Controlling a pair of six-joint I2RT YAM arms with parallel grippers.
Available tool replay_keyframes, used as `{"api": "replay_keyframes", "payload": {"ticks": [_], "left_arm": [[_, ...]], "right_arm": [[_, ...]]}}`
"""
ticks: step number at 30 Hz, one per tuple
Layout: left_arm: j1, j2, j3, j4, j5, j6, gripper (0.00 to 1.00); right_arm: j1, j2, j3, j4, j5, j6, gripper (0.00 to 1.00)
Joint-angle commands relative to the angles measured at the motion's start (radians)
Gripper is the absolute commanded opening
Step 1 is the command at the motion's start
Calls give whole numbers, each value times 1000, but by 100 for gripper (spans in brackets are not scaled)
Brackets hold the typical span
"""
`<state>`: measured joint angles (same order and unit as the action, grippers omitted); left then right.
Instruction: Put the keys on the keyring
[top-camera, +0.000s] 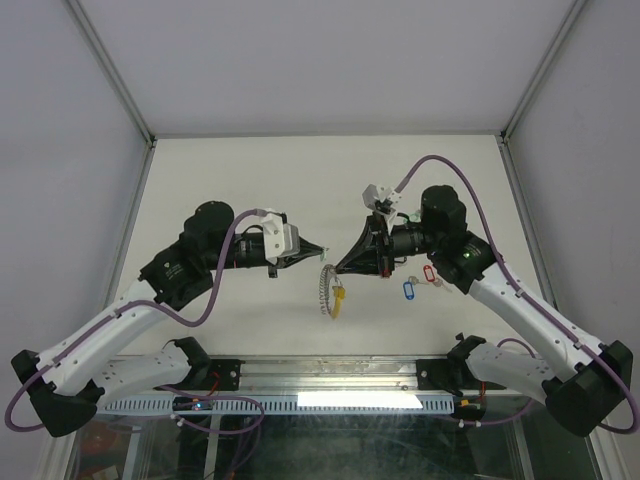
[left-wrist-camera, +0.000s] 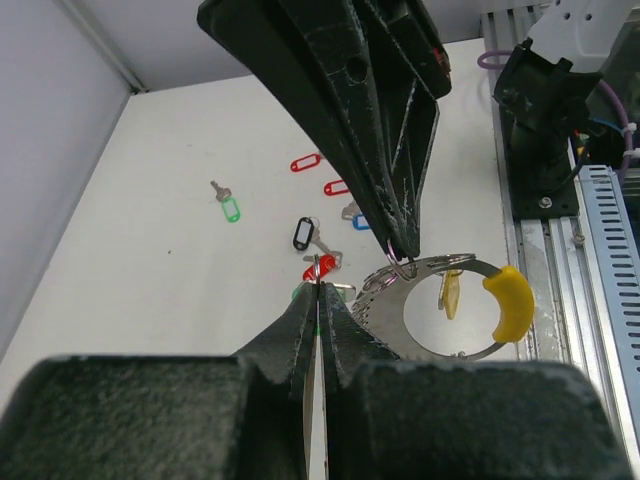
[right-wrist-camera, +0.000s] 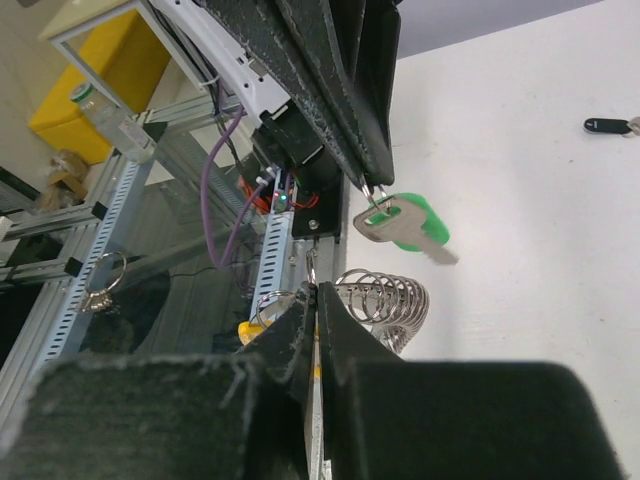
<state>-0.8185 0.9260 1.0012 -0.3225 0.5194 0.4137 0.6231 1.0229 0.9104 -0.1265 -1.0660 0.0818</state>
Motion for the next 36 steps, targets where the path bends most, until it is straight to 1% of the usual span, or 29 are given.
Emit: {"api": "replay_keyframes", "payload": {"ticks": [1,12,36], "left_arm": [[-3,3,60,7,100,56,0],[-2,37,84,-55,147,91,0],[-2,33,98,-56,161,86,0]], "right_arm": [[-7,2,28,119,-65,84,0],[-11,11,23,173,-36,156,0],[-12,35,5,168,3,167,0]]}}
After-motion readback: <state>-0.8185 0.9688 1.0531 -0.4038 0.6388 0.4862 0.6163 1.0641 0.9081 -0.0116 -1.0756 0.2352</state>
